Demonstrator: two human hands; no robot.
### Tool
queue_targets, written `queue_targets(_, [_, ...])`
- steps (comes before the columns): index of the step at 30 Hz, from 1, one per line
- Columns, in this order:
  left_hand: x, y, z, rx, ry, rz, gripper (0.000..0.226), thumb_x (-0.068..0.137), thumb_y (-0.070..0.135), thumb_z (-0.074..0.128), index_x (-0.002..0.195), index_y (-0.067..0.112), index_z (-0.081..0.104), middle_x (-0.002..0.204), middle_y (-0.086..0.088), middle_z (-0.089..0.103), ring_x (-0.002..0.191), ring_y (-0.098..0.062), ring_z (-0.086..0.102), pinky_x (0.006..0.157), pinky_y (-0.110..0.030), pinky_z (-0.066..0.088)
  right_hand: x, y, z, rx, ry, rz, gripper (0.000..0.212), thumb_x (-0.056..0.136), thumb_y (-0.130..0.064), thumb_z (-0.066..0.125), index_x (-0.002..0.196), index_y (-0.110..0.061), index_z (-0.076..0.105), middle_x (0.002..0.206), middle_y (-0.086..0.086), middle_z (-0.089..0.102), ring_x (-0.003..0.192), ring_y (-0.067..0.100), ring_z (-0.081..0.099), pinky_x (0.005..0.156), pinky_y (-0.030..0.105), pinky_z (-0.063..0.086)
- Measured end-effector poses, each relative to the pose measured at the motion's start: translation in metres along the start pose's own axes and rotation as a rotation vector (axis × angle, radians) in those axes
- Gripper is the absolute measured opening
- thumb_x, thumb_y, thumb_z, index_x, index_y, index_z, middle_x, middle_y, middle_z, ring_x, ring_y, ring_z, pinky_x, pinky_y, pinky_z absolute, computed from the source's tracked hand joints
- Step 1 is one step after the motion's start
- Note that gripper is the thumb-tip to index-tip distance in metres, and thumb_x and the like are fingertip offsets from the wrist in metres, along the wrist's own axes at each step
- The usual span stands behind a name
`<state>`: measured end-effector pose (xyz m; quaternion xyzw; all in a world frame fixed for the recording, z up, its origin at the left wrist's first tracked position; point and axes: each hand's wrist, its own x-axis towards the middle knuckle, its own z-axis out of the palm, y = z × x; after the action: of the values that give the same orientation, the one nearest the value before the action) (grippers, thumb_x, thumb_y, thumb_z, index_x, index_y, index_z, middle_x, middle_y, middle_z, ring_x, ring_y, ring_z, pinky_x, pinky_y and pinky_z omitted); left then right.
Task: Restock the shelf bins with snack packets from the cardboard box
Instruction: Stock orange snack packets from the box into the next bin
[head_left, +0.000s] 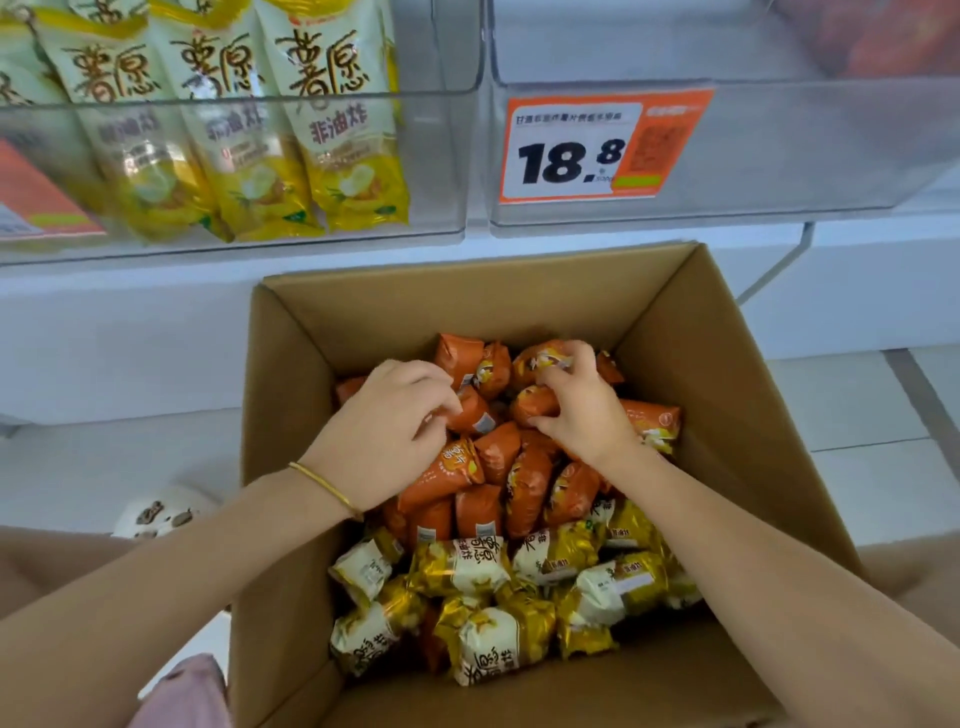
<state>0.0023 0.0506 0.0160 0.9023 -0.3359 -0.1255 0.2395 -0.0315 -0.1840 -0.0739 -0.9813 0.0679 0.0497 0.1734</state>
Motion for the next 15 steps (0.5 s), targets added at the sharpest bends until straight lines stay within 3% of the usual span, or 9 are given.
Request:
queue_targets(3, [0.002,0.016,0.003,-0.382,-0.098,-0.339,0.02,0.095,0.014,0.05,0.111,0.019,0.06,0.12,0.0,0.057,0.098,-0.007,0.057,0.082,-0.012,0.044,-0.022,-0.008,-0.014,0.072,0.108,0.013,0.038,0.08,-0.031,0.076,0.109,-0.01,0.061,0.147,0.013,0.023,0.1,0.032,0.061,0.083,0.035,0.055])
queue_targets(6, [0.009,0.038,0.004,-1.084,-0.179,-0.813,0.036,0.097,0.025,0.051,0.13,0.012,0.044,0.13,-0.02,0.05,0.097,-0.027,0.065,0.084,-0.038,0.055,-0.046,-0.028,-0.034,0.167,0.226,-0.004,0.038,0.078,-0.03,0.078,0.107,-0.01,0.063,0.145,0.013,0.028,0.106,0.031,0.059,0.086,0.031,0.053])
queue_targets(8, [0.011,0.048,0.004,-1.459,-0.228,-0.984,0.052,0.093,0.042,0.055,0.135,0.018,0.039,0.124,-0.027,0.05,0.098,-0.039,0.063,0.079,-0.047,0.055,-0.061,-0.044,-0.045,0.258,0.295,-0.019,0.037,0.076,-0.03,0.08,0.105,-0.012,0.064,0.141,0.011,0.031,0.113,0.027,0.054,0.088,0.026,0.051])
queue_targets(11, [0.015,0.055,0.002,-1.737,-0.222,-0.96,0.057,0.085,0.062,0.052,0.124,0.021,0.048,0.105,-0.019,0.061,0.096,-0.039,0.065,0.073,-0.052,0.054,-0.076,-0.064,-0.057,0.382,0.357,-0.07,0.034,0.074,-0.028,0.081,0.1,-0.015,0.063,0.137,0.008,0.032,0.119,0.02,0.045,0.087,0.016,0.051])
queue_targets(13, [0.017,0.057,0.0,-1.803,-0.179,-0.896,0.062,0.082,0.066,0.051,0.122,0.019,0.053,0.106,-0.015,0.065,0.101,-0.035,0.065,0.079,-0.051,0.054,-0.083,-0.073,-0.062,0.392,0.394,-0.119,0.035,0.073,-0.026,0.082,0.099,-0.014,0.062,0.137,0.011,0.032,0.121,0.022,0.044,0.087,0.005,0.04])
queue_targets(15, [0.017,0.059,-0.005,-1.864,-0.183,-0.809,0.068,0.077,0.067,0.054,0.122,0.016,0.056,0.111,-0.014,0.069,0.101,-0.031,0.066,0.081,-0.049,0.054,-0.087,-0.079,-0.066,0.351,0.418,-0.208,0.036,0.074,-0.023,0.082,0.101,-0.013,0.059,0.137,0.013,0.03,0.119,0.029,0.047,0.089,0.01,0.039])
